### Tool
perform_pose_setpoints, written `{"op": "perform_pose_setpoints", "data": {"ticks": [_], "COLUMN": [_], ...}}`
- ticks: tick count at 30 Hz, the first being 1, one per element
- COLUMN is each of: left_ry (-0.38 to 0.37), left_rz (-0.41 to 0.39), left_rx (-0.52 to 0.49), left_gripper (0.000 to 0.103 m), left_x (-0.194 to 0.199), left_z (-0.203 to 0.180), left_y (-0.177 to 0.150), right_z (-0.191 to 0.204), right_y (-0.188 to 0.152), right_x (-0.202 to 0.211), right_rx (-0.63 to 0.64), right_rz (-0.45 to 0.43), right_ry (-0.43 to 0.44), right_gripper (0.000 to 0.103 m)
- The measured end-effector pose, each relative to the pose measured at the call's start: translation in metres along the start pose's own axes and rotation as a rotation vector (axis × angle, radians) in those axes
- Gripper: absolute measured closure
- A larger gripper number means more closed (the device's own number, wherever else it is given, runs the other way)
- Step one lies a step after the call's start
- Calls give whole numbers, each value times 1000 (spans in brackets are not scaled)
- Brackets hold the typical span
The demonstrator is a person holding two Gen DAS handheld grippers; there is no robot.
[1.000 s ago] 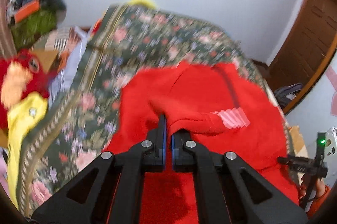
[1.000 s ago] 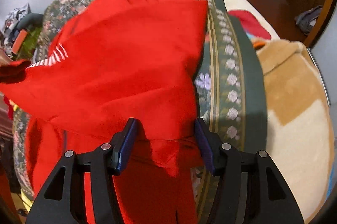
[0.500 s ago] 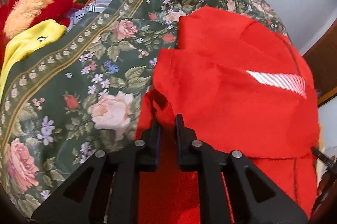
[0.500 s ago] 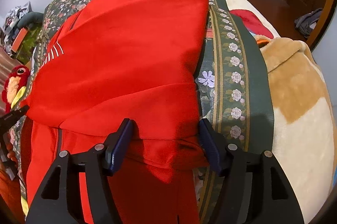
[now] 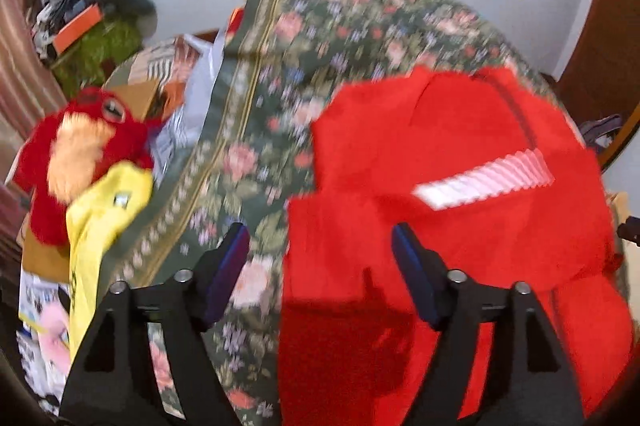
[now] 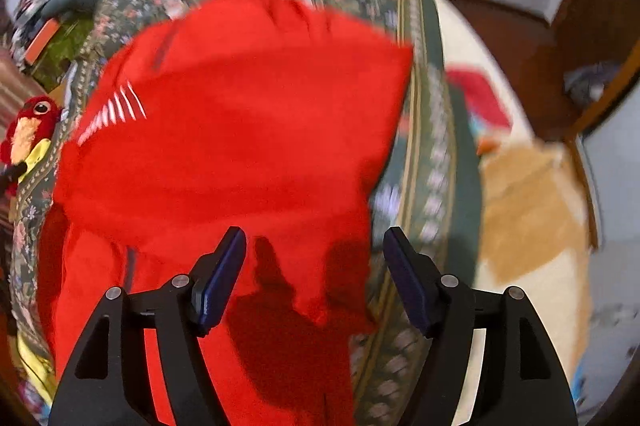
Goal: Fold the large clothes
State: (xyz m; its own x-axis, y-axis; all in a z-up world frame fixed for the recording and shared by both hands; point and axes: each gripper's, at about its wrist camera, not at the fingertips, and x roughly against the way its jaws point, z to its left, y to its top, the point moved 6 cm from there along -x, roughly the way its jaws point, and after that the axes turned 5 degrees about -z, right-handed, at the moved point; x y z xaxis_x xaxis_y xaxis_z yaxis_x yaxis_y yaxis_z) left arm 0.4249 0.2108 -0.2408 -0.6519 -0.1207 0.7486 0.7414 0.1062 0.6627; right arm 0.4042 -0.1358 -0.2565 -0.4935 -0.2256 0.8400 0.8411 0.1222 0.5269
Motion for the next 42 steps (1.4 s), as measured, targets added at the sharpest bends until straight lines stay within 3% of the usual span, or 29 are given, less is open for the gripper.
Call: {"op": "perform_pose_setpoints", "data": {"ticks": [8,16,22,26,30,34,36,38,41,42], "left_ry": [-102,-162,-199,-173,-197,-163,-190,-234,-285,-276], "left_rz": [-69,-46,18,37,47,91,110,113,105,95], "left_rx": [19,3,24,39,91,33,39,112,170,158], "left_gripper": [22,21,21,21,21,21,21,21,36,44], "left_x": [-6,-58,-115,-148,-176,-206,-218,-225,-226,-223], "left_z": [-36,-72,-88,-87,-85,-94,-98,-97,-95,-96], "left_y": [72,118,128,126,119,114,109,103,99,100], "right_z": [-1,-6,-6,-6,-10,-15,-16,-15,-4,2], "right_y": [76,119,141,151,148,146,147,148,147,147], "right_x": [21,-19,-63,-89,-115,-136,-140,-143,-139,-135], "right_rx": [-28,-143,-232,-227,-197,-197,-221,-227,-176,-151], "right_rz": [-168,-159,-99,-73,-40,-7,-7,-8,-38,-46], "right_ry": [36,86,154,140,106,102,131,141,159,163], "right_gripper": [28,28,28,28,28,28,28,28,50,64]}}
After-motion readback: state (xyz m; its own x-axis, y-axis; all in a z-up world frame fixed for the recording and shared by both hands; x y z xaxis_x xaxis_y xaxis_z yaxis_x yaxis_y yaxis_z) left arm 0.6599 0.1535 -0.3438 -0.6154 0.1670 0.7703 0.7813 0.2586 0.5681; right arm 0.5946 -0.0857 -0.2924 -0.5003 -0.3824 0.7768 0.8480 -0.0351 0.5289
